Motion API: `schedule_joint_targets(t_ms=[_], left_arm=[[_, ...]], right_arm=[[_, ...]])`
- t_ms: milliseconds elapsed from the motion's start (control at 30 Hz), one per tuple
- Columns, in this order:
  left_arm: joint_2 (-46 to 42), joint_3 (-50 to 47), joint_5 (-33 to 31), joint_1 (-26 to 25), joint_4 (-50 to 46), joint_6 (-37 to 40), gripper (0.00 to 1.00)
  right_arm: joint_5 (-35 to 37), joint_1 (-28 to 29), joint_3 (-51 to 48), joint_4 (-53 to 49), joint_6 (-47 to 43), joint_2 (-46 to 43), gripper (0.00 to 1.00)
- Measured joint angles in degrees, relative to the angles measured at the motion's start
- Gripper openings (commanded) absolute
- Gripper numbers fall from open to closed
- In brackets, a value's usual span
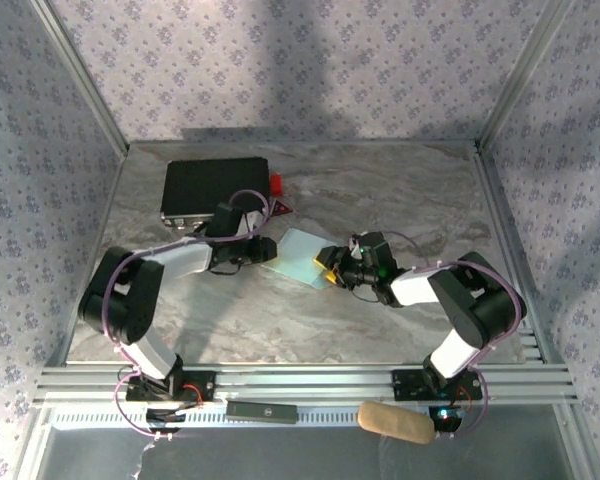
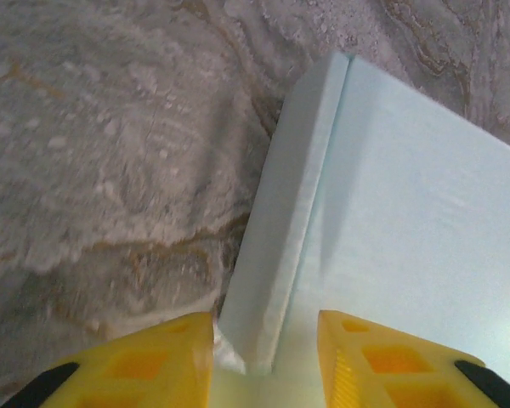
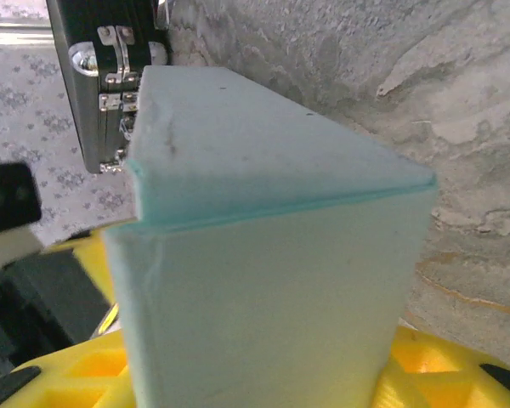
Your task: Fold the paper box
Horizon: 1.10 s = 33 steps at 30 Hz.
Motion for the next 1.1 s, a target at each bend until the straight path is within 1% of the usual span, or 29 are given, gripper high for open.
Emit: schedule_joint_targets(t_ms=[33,133,200,300,400,500,567,600,633,733,767,800,867,967,1100], left_arm=[[-1.9,-0.9,-0.7,0.0,-0.2,-0.8,0.42],[-9.2,-3.2,-3.7,0.0,-0.4,-4.7,0.49],[-13.6,-4.3,-5.8,0.0,0.2,-9.4,0.51],[-16.8,-6.3,-6.8,0.2,2.8,-17.5,0.56],[-16.0,-6.8,-6.9,0.4,3.5,-25.7,0.58],[-13.1,-6.8,-6.2,0.6,4.6,-33.7,0.59],[-11.1,-7.2,-5.6,0.6,6.7,-38.8,0.65],[-10.4,-7.8,-5.5,0.6,8.0,-41.8,0.66],[-10.2,-8.4,-5.6,0.4,8.9,-44.1,0.76],[-10.2,-10.2,-6.0,-1.2,11.1,-51.5,0.78],[-10.2,-10.5,-6.5,-2.1,11.8,-53.7,0.94],[-10.2,-10.5,-6.9,-3.1,12.2,-55.7,0.97],[-10.3,-10.3,-8.0,-5.2,12.7,-58.1,1.00],[-10.3,-9.7,-8.9,-7.8,13.6,-60.5,1.00],[-7.5,-9.3,-8.9,-9.2,18.1,-65.5,1.00]], right_arm=[[0.0,-0.2,0.2,-0.2,0.7,0.0,0.49],[-0.5,-1.0,0.8,-1.0,3.5,-0.2,0.50],[-1.3,-1.9,0.9,-2.2,5.7,-1.2,0.50],[-3.2,-3.6,1.4,-5.3,8.5,-3.1,0.50],[-6.0,-5.7,3.1,-9.9,10.1,-4.7,0.49],[-9.4,-8.0,4.6,-13.6,11.1,-5.5,0.48],[-11.8,-9.7,4.7,-14.8,11.9,-5.6,0.49],[-12.9,-10.4,4.8,-15.3,12.2,-5.7,0.48],[-13.9,-10.9,4.8,-15.7,12.3,-5.7,0.48],[-16.2,-12.0,4.8,-16.5,12.9,-5.7,0.48],[-16.8,-12.3,4.8,-16.7,13.1,-5.7,0.48],[-17.3,-12.4,4.8,-16.8,13.4,-5.7,0.48],[-18.0,-12.6,4.8,-16.9,14.1,-5.7,0.48],[-18.8,-12.7,4.9,-17.0,15.0,-5.7,0.47],[-19.2,-12.6,5.0,-17.4,15.8,-5.9,0.47]])
